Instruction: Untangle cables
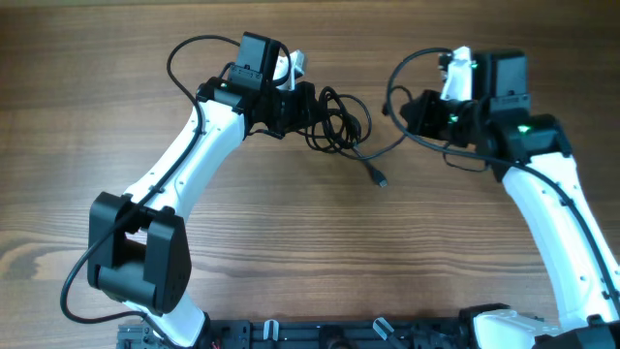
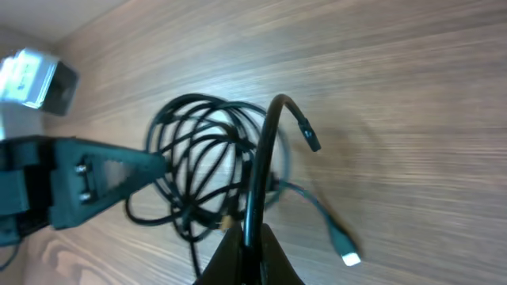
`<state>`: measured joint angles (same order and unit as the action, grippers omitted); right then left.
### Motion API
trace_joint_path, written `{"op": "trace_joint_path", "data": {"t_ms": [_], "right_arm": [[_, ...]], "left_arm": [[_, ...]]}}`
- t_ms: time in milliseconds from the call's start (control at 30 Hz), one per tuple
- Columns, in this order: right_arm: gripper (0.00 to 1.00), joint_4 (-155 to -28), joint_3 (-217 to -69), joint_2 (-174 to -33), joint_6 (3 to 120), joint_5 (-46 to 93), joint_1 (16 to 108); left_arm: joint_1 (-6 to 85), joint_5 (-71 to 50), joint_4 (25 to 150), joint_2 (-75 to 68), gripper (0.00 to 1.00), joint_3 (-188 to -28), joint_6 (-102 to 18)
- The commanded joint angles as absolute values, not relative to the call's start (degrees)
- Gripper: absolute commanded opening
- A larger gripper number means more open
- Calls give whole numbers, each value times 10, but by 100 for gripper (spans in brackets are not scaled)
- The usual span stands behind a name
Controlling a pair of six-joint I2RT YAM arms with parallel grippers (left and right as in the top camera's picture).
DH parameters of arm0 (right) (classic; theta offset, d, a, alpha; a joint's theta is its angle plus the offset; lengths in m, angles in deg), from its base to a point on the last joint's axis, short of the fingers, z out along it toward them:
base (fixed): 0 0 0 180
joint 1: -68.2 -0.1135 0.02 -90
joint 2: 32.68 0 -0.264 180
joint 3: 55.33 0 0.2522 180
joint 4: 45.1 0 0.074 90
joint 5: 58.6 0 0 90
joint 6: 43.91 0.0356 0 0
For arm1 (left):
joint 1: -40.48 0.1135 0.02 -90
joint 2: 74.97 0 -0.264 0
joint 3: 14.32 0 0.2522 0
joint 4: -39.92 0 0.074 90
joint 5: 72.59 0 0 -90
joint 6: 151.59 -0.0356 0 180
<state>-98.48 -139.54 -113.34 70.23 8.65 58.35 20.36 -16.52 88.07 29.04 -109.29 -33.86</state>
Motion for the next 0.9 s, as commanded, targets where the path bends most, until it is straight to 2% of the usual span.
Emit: {"op": "trace_joint_path", "data": {"t_ms": [0,200,467,667,700,867], "right_arm": [[4,-966,-1411,-1140,768,130,549],[4,-940,-1411,-1143,836,199,506],[4,-928,-1411,-1173,853,213,479],[5,-958,-1411,-1176,850,212,480],[9,-962,-1411,-1176,849,211,480],[45,-961,-1411,-1173,774,171,493]], "left_arm": [[204,-177,878,285,4,-1095,-328],[204,-186,876,285,4,-1095,-313],[205,-211,851,285,4,-1095,-309],[222,-211,796,285,4,-1095,-372],[227,-211,780,285,4,-1095,-394],[243,-213,730,285,4,-1095,-437]]}}
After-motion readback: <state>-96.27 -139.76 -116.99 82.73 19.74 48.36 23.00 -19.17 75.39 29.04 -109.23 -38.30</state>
